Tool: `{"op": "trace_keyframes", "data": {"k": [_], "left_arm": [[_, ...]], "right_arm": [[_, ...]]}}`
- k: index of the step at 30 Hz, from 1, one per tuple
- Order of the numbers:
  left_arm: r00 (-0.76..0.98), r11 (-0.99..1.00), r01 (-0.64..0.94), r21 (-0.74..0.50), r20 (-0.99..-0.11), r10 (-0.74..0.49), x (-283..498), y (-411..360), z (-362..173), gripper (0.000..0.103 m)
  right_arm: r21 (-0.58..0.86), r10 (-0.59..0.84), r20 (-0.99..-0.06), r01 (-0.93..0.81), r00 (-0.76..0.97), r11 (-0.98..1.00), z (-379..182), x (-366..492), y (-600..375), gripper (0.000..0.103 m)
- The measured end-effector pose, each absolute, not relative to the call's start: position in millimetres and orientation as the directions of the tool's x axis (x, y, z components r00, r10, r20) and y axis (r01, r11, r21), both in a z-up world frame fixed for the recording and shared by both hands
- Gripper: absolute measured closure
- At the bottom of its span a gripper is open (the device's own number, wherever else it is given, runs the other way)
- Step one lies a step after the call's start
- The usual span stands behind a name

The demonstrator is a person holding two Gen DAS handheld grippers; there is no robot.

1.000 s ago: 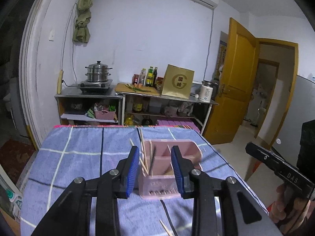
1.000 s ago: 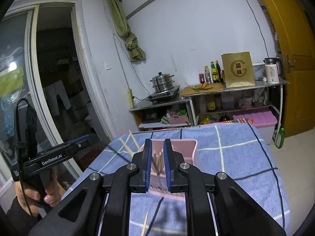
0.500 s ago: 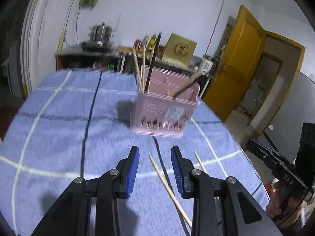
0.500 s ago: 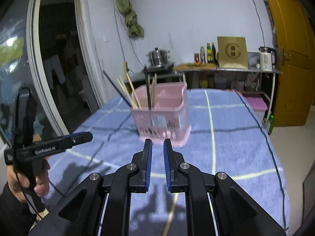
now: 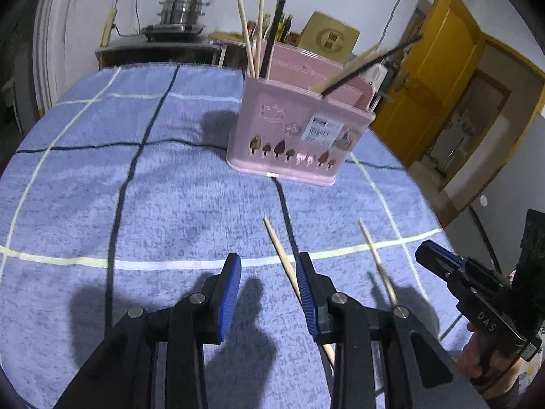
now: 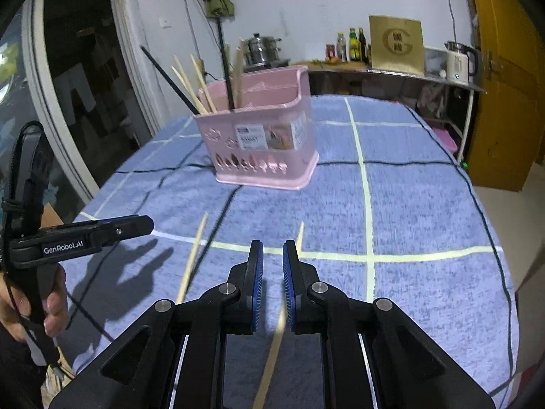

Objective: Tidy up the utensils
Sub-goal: 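Move both open tools back over the remaining wooden chopsticks on the cloth, then close the left tool on a wooden chopstick while the right tool grasps another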

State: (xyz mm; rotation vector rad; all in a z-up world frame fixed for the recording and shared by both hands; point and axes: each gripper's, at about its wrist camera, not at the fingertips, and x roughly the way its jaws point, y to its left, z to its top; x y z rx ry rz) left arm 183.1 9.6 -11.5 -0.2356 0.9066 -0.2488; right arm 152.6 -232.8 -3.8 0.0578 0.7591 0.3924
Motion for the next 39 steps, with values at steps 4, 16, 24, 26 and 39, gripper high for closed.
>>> {"op": "trace_keyframes", "data": {"k": [4, 16, 24, 26, 39], "left_arm": [[0.561, 0.957, 0.107, -0.270, -0.778, -0.282, 198, -1, -23, 0.070], [0.517, 0.971, 0.106, -0.214, -0.822, -0.238, 235, -23, -39, 0.070], [0.539, 0.986, 0.146, -0.074, -0.830, -0.142, 234, -39, -41, 0.074], [0.546, 0.987, 0.154, -0.039, -0.829, -0.118, 233, -43, -41, 0.076], [0.525, 0.983, 0.168, -0.073, -0.838, -0.152, 242, -44, -32, 0.094]], "right_arm": [[0.175, 0.343, -0.690, -0.313, 0.637, 0.934, -13, 164, -228, 0.091], [0.138, 0.291, -0.772, -0.299, 0.565, 0.944, -37, 204, -216, 0.091], [0.104, 0.259, -0.790, -0.296, 0.555, 0.950, -42, 211, -211, 0.092], [0.095, 0.254, -0.792, -0.300, 0.555, 0.949, -41, 211, -209, 0.096], [0.118, 0.293, -0.770, -0.324, 0.567, 0.939, -28, 210, -205, 0.097]]}}
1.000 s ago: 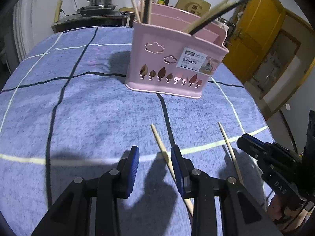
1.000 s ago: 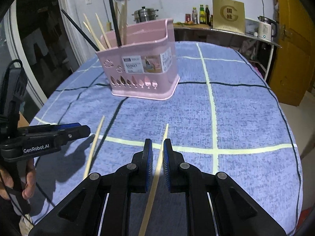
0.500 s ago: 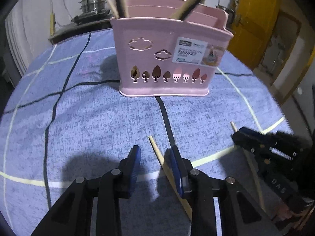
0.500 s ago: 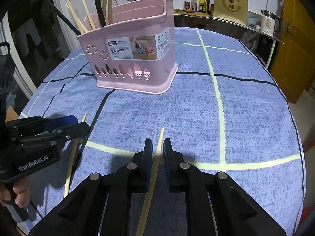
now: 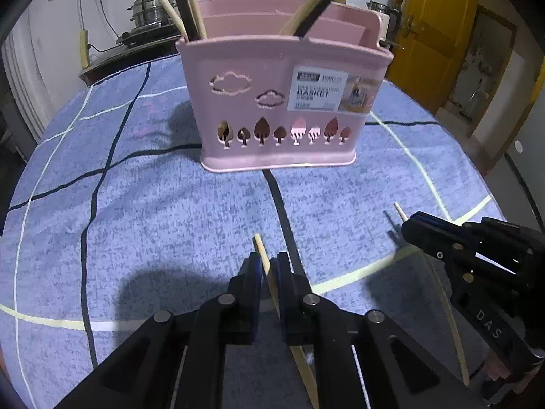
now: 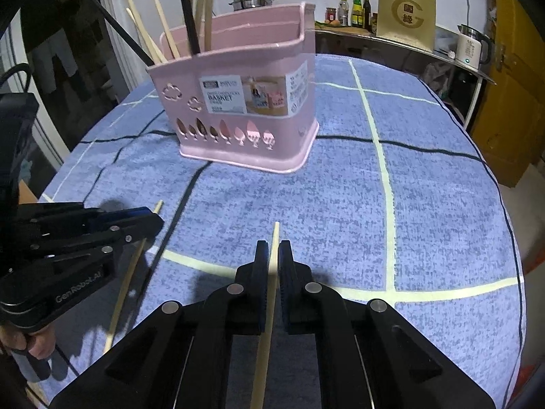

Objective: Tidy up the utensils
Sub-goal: 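Close the left tool on a wooden chopstick while the right tool grasps another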

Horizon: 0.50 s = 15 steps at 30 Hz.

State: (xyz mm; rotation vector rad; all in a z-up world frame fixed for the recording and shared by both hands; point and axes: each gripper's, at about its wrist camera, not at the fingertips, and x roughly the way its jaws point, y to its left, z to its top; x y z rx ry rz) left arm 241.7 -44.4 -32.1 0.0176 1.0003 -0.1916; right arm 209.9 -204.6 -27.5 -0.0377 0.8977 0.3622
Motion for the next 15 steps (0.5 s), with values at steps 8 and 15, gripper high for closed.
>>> {"op": "trace_keyframes", "data": {"k": [8, 15], "left_arm": [[0.571, 0.978, 0.192, -0.086, -0.800, -0.182, 240, -35, 3, 0.098], [0.619, 0.972, 0.209, -0.106, -0.756, -0.215, 235, -25, 38, 0.098]], "right_arm": [[0.150, 0.334, -0.715, -0.332, 0.614, 0.931, 3, 208, -210, 0.098], [0.159, 0.350, -0.669, -0.334, 0.656, 0.929, 29, 205, -213, 0.098]]}}
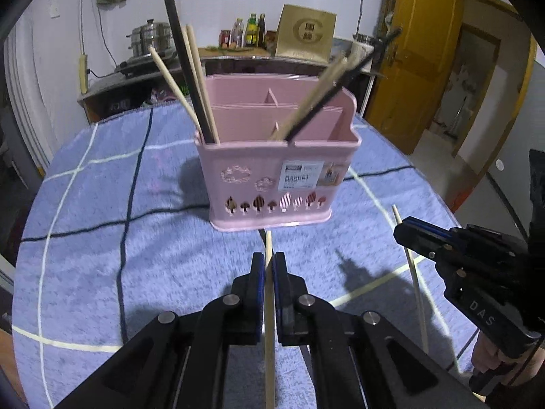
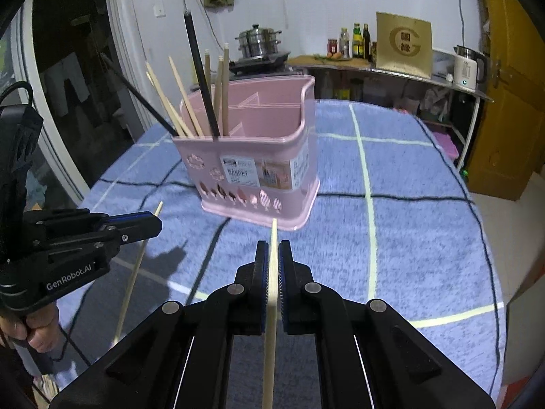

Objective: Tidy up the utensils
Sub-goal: 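Close the left tool on a wooden chopstick while the right tool grasps another, then lift both wooden chopsticks and carry them over the pink basket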

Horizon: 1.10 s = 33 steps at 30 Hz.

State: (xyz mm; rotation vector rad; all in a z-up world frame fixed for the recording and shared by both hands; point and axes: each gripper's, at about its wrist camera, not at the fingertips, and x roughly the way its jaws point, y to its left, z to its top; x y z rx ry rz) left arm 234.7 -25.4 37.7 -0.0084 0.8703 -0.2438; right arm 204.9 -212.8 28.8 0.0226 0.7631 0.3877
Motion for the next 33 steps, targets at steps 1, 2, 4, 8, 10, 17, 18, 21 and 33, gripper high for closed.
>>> {"op": "trace_keyframes", "data": {"k": [1, 2, 4, 8, 10, 17, 18, 21, 33], "left_arm": [[0.625, 0.972, 0.210, -0.107, -0.749, -0.218, 234, -24, 42, 0.098], [0.631, 0.971, 0.212, -0.109, -0.743, -0.221, 233, -25, 46, 0.098], [0.647, 0.970, 0.218, -0.111, -0.727, -0.229, 230, -24, 56, 0.098], [0.676, 0.966, 0.235, -0.109, -0.696, -0.243, 223, -24, 75, 0.098], [0.685, 0.964, 0.242, -0.110, -0.684, -0.250, 220, -24, 83, 0.098], [0.700, 0.959, 0.255, -0.120, -0.662, -0.269, 211, -22, 99, 0.098], [0.700, 0.959, 0.256, -0.123, -0.660, -0.272, 210, -22, 99, 0.098], [0.701, 0.957, 0.261, -0.128, -0.656, -0.279, 205, -21, 101, 0.098], [0.706, 0.953, 0.270, -0.140, -0.645, -0.294, 180, -11, 105, 0.098]], "right_arm": [[0.161, 0.353, -0.663, -0.335, 0.660, 0.929, 32, 204, -213, 0.098], [0.163, 0.356, -0.656, -0.336, 0.666, 0.928, 36, 203, -214, 0.098], [0.168, 0.363, -0.640, -0.339, 0.677, 0.926, 43, 202, -214, 0.098], [0.171, 0.371, -0.616, -0.342, 0.695, 0.924, 56, 199, -214, 0.098], [0.173, 0.375, -0.605, -0.344, 0.702, 0.923, 62, 198, -215, 0.098], [0.168, 0.381, -0.579, -0.352, 0.720, 0.921, 73, 192, -216, 0.098], [0.169, 0.382, -0.576, -0.352, 0.722, 0.921, 74, 190, -216, 0.098], [0.168, 0.384, -0.571, -0.354, 0.726, 0.920, 76, 186, -217, 0.098], [0.164, 0.394, -0.548, -0.367, 0.738, 0.916, 85, 169, -221, 0.098]]}}
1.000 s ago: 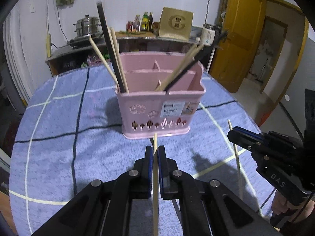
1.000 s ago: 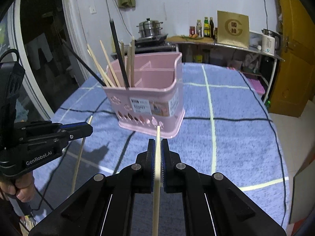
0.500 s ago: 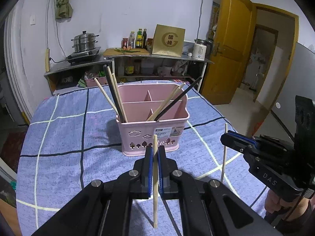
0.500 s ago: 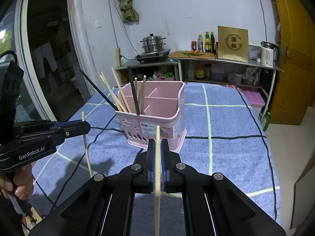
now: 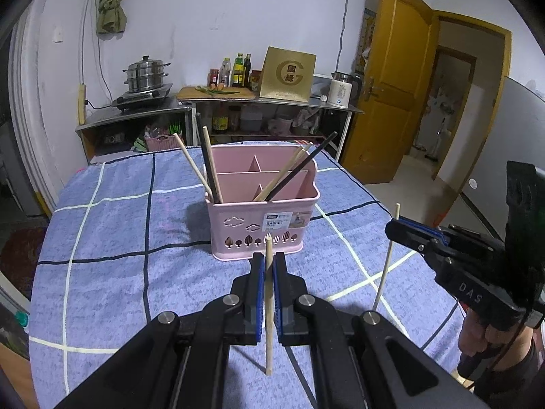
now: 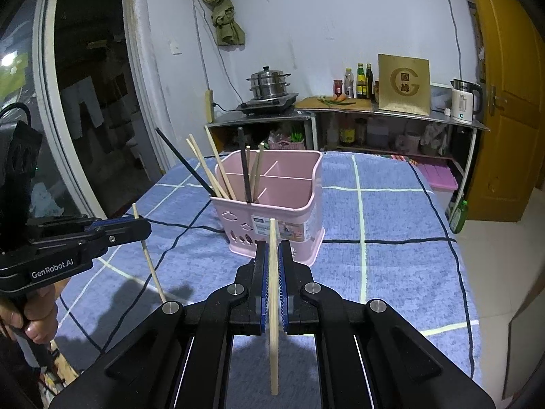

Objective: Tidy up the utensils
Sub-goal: 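Lift both wooden chopsticks and carry them over the pink basket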

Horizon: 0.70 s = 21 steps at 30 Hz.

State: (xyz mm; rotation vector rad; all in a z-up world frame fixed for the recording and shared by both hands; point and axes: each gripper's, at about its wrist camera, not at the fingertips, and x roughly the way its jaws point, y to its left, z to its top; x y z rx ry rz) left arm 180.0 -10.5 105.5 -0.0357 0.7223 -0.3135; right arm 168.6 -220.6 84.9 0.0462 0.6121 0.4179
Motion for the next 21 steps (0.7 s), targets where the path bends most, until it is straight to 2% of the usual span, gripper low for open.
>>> {"op": "trace_keyframes", "data": {"k": [21], "left_arm": [[0.730, 0.953, 0.292, -0.081, -0.625, -0.277, 111, 3, 110, 0.098]], "right_arm": [[0.083, 0.383, -0.521, -0.401, 0.763, 0.912, 95, 104, -224, 0.098]]}}
